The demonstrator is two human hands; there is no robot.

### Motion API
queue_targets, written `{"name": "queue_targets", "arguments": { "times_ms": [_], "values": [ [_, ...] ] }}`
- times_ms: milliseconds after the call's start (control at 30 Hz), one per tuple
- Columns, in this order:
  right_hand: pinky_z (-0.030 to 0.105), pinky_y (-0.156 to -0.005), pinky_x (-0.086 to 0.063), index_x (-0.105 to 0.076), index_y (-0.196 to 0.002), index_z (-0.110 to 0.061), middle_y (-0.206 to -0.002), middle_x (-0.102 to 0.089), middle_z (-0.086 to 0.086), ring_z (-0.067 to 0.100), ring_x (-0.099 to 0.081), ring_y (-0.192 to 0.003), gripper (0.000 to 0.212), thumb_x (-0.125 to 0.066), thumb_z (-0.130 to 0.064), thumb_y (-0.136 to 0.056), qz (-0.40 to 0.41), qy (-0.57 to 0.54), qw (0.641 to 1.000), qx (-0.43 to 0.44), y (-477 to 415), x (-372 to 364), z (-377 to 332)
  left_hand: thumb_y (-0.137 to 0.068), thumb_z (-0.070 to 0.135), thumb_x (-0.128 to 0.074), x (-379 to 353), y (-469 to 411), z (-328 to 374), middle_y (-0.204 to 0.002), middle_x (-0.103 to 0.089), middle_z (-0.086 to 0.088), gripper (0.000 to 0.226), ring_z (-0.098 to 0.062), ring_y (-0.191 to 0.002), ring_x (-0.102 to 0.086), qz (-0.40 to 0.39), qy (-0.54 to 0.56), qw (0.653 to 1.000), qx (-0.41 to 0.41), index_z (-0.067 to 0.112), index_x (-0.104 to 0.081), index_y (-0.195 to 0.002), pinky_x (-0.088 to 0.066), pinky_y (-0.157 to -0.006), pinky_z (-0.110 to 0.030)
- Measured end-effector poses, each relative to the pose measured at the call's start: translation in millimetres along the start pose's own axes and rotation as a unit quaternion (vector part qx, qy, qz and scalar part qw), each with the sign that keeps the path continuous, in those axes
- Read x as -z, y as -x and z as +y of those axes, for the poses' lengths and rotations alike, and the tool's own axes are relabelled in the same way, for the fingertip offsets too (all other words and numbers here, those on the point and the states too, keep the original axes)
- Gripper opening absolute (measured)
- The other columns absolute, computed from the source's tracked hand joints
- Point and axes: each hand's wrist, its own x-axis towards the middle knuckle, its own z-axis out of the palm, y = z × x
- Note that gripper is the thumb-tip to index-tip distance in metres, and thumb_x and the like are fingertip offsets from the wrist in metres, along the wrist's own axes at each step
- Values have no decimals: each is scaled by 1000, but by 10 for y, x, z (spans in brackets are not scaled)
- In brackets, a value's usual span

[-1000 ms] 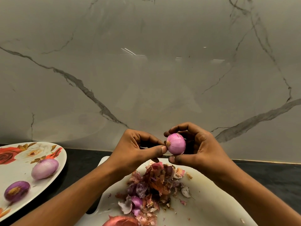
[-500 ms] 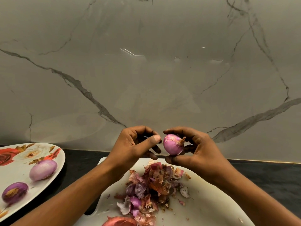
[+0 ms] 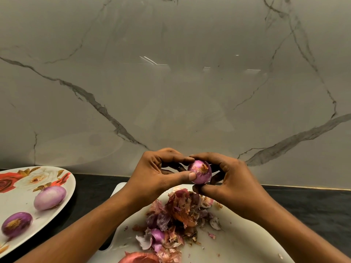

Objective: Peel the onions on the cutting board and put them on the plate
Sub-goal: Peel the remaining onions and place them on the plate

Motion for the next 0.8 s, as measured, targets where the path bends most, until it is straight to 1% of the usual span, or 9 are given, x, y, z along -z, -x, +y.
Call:
{"name": "queue_targets", "arguments": {
  "times_ms": [67, 167, 300, 400, 500, 567, 667, 733, 800],
  "values": [
    [22, -81, -62, -65, -130, -46, -117, -69, -25, -2, -66, -103, 65, -91, -17, -78, 2, 9, 1000, 6, 4, 1, -6, -74, 13, -89, -1, -7, 4, -104, -75, -9, 32, -31, -97, -75, 2, 4, 1000, -8, 9, -83, -105, -66, -80, -45],
    [22, -82, -61, -64, -132, -45, -119, -68, -26, -2, -65, -106, 66, -91, -19, -77, 2, 15, 1000, 8, 4, 1, -6, -74, 9, -88, 5, -14, -6, -104, -75, -10, 26, -33, -98, -74, -4, 10, 1000, -19, 5, -84, -100, -66, -81, -49],
    [22, -82, -61, -65, -133, -44, -120, -68, -26, -2, -65, -107, 66, -91, -20, -77, -1, 13, 1000, 9, 0, -3, 11, -76, 8, -88, 17, -15, -12, -104, -74, -9, 18, -33, -100, -73, -9, 1, 999, -33, 2, -84, -93, -65, -82, -52],
    [24, -82, -62, -66, -133, -43, -121, -69, -26, -2, -66, -107, 66, -91, -21, -76, -5, 6, 1000, 7, -5, -6, 17, -78, 10, -88, 22, -8, -8, -105, -73, -8, 16, -33, -100, -73, -12, -9, 999, -33, 4, -83, -92, -64, -81, -56],
    [26, -82, -63, -66, -132, -43, -121, -69, -24, -1, -66, -107, 66, -92, -20, -76, -5, -4, 1000, 3, -14, -7, 19, -82, 8, -87, 38, -8, -19, -108, -72, -8, 13, -35, -102, -73, -14, -6, 999, -30, 5, -81, -93, -63, -81, -60],
    [26, -81, -63, -66, -132, -44, -121, -69, -23, 0, -66, -106, 66, -91, -18, -77, -1, -4, 1000, 3, -11, -5, 21, -83, 9, -87, 33, -3, -5, -107, -73, -9, 17, -34, -102, -73, -15, -3, 999, -30, 5, -79, -97, -64, -81, -59],
    [21, -82, -61, -63, -131, -47, -120, -67, -24, -3, -64, -107, 67, -90, -18, -78, 3, 15, 1000, 9, 6, -4, 10, -77, 16, -92, 9, 8, 13, -106, -75, -7, 34, -30, -102, -74, -11, -14, 1000, -19, 11, -76, -106, -66, -80, -52],
    [19, -82, -60, -64, -134, -44, -120, -67, -25, -4, -63, -108, 66, -89, -18, -79, 0, 22, 1000, 11, 10, -5, 12, -78, 16, -90, 4, 4, 0, -105, -75, -8, 29, -31, -101, -74, -11, -22, 999, -25, 10, -78, -104, -66, -79, -51],
    [20, -82, -60, -66, -134, -42, -119, -68, -25, -4, -63, -110, 66, -90, -17, -78, -4, 20, 1000, 7, 4, -5, 10, -82, 16, -84, 3, -8, -6, -100, -77, -10, 21, -31, -97, -75, 5, -2, 1000, -14, 7, -80, -101, -66, -79, -47]
  ]
}}
